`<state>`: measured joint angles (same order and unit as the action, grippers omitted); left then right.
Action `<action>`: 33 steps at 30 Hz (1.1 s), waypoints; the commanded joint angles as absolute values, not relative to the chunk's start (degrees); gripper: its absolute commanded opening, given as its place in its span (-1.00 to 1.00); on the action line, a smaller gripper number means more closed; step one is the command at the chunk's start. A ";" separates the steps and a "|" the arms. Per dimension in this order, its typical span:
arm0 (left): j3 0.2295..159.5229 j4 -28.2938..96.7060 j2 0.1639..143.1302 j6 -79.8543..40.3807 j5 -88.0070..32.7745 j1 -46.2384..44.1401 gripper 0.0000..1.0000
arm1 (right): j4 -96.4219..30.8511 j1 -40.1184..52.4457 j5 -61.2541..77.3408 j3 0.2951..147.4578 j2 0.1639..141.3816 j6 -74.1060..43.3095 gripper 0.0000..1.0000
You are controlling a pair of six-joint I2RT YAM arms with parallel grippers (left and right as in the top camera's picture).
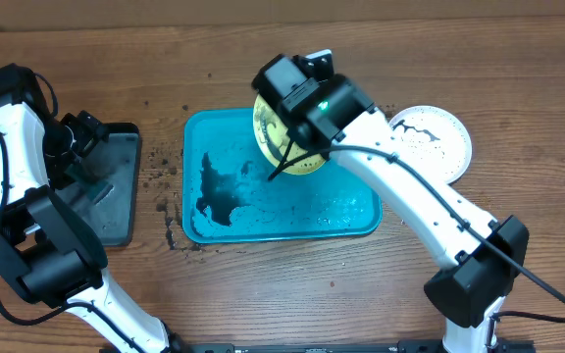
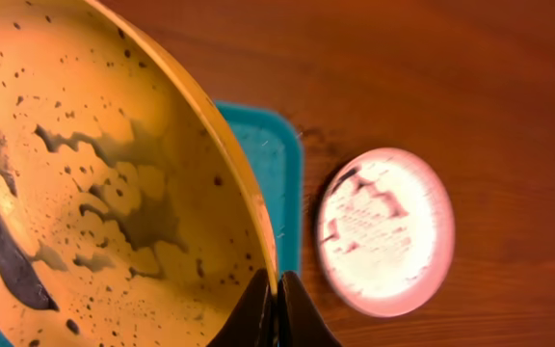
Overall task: Clean dirty plates on tray and stack at the side
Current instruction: 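Lift the yellow plate with the right gripper and carry it right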
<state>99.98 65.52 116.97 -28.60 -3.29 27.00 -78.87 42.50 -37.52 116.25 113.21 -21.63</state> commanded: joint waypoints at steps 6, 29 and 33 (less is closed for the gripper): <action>99.35 65.52 117.08 -28.77 -4.10 26.94 1.00 | -76.99 52.90 -66.11 118.21 111.00 -1.89 -0.93; 99.35 65.52 117.08 -28.77 -4.10 26.94 0.99 | -58.92 59.64 -62.11 117.60 111.09 3.36 -0.92; 99.35 65.52 117.08 -28.77 -4.10 26.94 1.00 | -61.49 52.90 -46.33 114.28 111.35 3.75 -0.92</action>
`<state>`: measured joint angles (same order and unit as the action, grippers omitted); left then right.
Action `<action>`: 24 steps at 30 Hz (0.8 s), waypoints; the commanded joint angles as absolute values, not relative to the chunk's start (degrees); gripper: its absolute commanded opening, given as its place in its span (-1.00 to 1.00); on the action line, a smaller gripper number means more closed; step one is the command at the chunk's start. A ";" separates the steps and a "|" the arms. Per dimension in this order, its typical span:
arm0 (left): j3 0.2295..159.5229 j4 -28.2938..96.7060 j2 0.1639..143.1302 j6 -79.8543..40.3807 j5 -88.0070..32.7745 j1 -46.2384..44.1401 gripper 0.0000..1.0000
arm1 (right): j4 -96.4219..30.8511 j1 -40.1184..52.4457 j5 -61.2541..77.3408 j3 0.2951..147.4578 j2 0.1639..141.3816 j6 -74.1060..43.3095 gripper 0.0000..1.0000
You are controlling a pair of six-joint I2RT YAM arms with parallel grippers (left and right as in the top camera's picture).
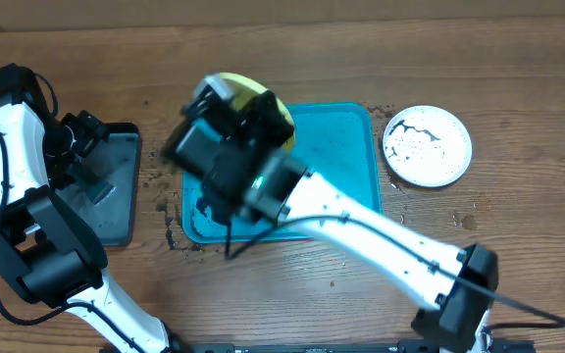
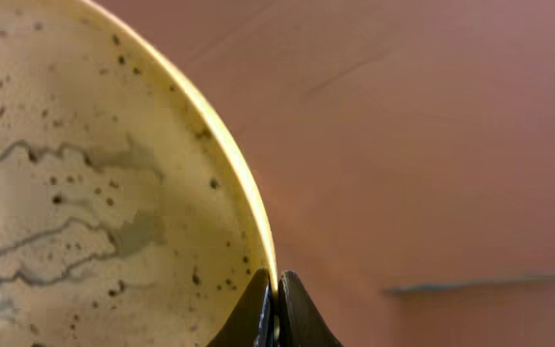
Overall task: Clean dirty plates on tray and stack at the side
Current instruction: 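Lift the yellow plate with the right gripper and carry it right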
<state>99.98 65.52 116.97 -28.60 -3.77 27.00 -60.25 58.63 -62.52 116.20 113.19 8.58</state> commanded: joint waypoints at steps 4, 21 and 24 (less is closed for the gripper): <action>99.35 65.52 117.08 -28.77 -4.10 26.94 0.99 | -65.23 51.00 -53.78 114.13 110.43 -2.46 -0.93; 99.35 65.52 117.08 -28.77 -4.10 26.94 1.00 | -73.01 37.15 -38.22 110.76 107.35 -20.67 -0.93; 99.35 65.49 117.08 -28.77 -4.10 26.94 1.00 | -73.49 30.57 -35.44 110.76 103.24 -22.76 -0.93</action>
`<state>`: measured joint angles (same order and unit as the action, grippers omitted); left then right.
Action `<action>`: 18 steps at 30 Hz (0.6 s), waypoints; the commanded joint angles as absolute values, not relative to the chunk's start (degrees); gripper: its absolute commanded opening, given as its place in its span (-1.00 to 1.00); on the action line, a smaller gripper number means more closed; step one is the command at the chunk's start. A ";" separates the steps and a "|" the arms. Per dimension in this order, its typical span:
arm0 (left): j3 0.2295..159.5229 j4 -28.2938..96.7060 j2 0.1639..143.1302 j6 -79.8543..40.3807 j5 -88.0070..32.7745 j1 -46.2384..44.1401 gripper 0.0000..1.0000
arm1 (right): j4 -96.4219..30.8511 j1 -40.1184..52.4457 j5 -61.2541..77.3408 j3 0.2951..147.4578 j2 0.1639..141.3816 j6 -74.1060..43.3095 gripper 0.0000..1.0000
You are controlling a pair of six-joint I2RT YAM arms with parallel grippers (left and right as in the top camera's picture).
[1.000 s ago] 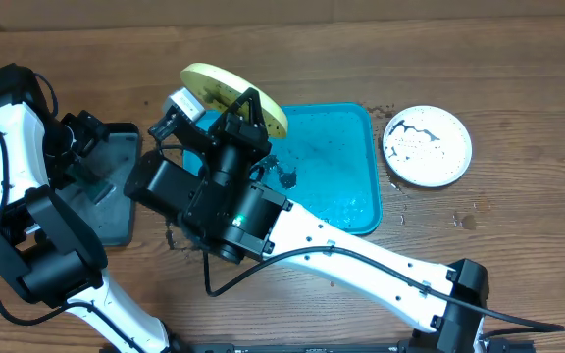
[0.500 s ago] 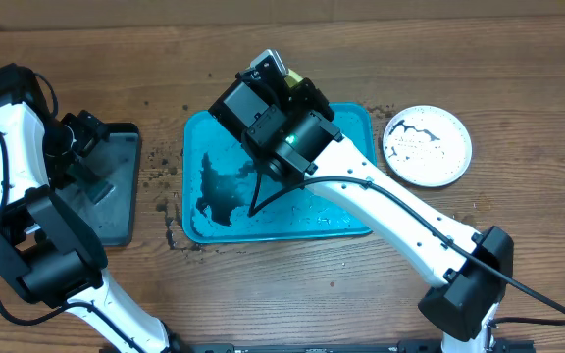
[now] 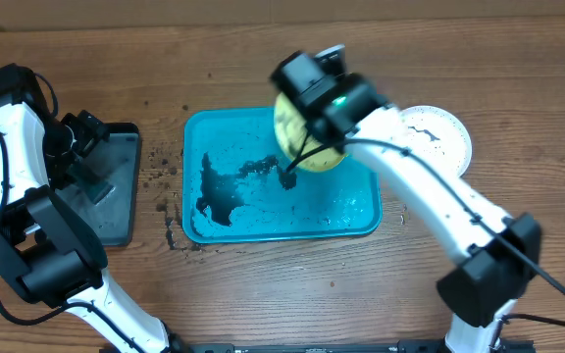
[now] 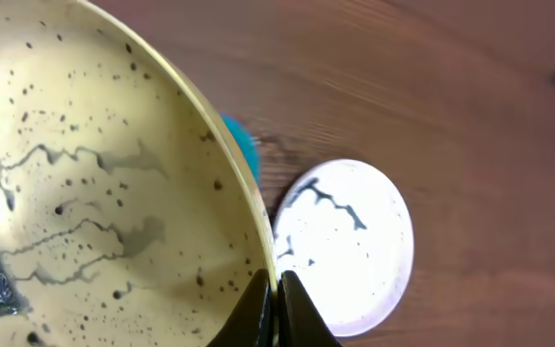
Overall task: Clean dirty plates on tray and stack at the side
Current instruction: 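Lift the yellow plate with the right gripper and carry it right, then lower the yellow plate onto the stacked plates and open the right gripper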
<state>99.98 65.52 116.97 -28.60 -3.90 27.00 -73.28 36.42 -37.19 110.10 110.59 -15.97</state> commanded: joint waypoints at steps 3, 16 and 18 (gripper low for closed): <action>99.35 65.54 117.08 -28.75 -4.08 26.98 0.99 | -74.65 21.63 -26.63 110.76 100.92 -22.76 -0.92; 99.35 65.52 117.08 -28.75 -4.08 26.81 0.99 | -73.38 -6.66 -7.88 97.76 102.67 -22.72 -0.93; 99.35 65.49 117.08 -28.75 -4.08 26.83 0.99 | -70.63 -8.51 -5.72 93.71 102.67 -22.74 -0.93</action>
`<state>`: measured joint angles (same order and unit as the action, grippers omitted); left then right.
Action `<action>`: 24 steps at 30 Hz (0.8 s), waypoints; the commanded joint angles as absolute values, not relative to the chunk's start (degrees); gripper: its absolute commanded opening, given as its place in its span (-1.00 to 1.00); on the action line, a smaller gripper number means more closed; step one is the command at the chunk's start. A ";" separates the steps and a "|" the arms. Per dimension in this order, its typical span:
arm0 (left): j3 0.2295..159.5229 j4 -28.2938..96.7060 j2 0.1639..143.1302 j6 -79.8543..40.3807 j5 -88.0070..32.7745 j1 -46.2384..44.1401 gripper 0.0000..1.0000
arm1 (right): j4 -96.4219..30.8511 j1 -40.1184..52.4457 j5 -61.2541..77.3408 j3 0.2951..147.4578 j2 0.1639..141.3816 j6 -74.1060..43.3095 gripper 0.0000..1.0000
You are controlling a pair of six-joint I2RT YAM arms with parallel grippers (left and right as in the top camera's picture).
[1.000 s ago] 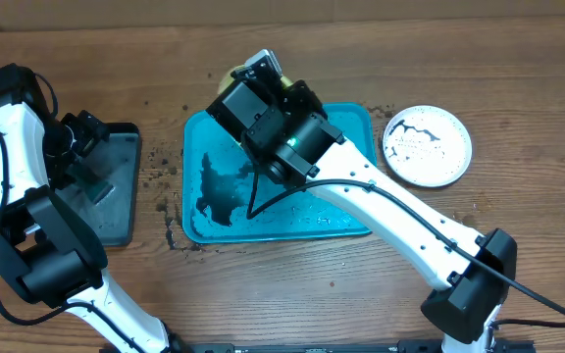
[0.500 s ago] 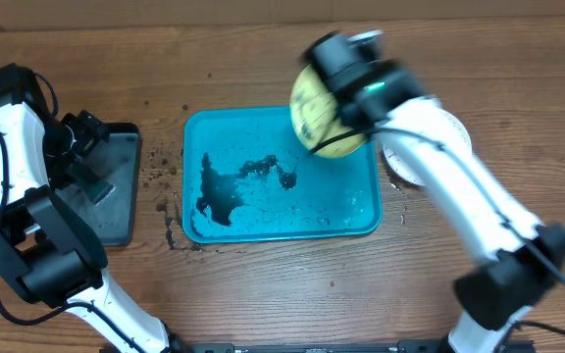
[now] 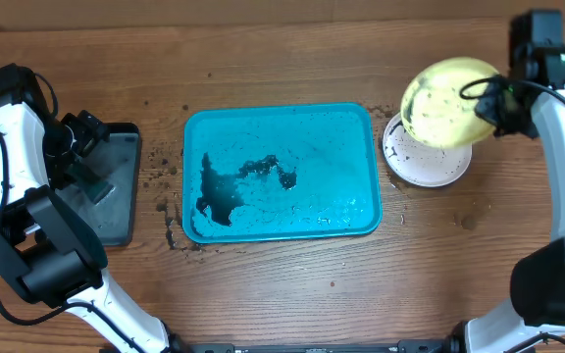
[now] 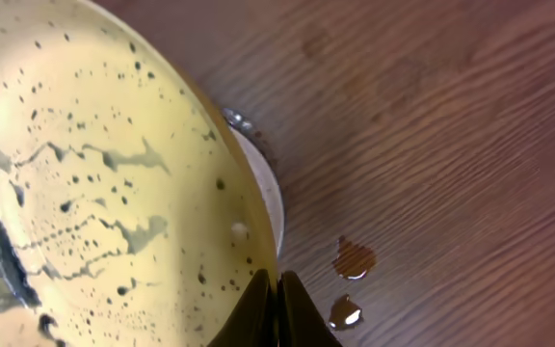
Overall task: Clean dirty plates on tray and stack at the side
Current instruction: 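Lower the yellow plate onto the stacked plates and open the right gripper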
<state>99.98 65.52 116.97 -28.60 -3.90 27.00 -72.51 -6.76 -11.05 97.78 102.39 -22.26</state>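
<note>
A yellow plate (image 3: 443, 101) streaked with dark specks hangs tilted over a white plate (image 3: 422, 165) lying on the table right of the tray. My right gripper (image 3: 496, 108) is shut on the yellow plate's rim. In the right wrist view the yellow plate (image 4: 94, 183) fills the left side, the gripper (image 4: 277, 289) pinches its edge, and only a sliver of the white plate (image 4: 270, 198) shows under it. The blue tray (image 3: 281, 172) holds dark wet dirt and no plates. My left gripper (image 3: 84, 132) rests at the far left over a dark mat; its jaws are too small to read.
A dark grey mat (image 3: 106, 186) lies at the left of the table. Dirt specks are scattered on the wood between mat and tray. Two brown drops (image 4: 353, 260) sit on the wood beside the white plate.
My right gripper has moved right with the yellow plate, from above the tray's right part to above the white plate. The left arm is where it was.
At first my right gripper held the yellow plate tilted over the tray's upper middle. Then it was over the tray's upper left edge. After that it was back over the tray's right part, and now it holds the plate above the white plate beside the tray.
</note>
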 commanded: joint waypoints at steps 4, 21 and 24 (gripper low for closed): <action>99.35 65.52 117.08 -28.77 -4.10 26.68 1.00 | -65.65 -10.20 -3.27 87.11 102.67 -22.76 -0.93; 99.35 65.52 117.08 -28.77 -4.08 26.61 0.99 | -63.86 -5.21 25.54 84.51 96.77 -16.03 0.08; 99.35 65.52 117.08 -28.75 -4.08 26.61 1.00 | -63.92 -0.67 24.88 84.51 93.95 -15.64 0.21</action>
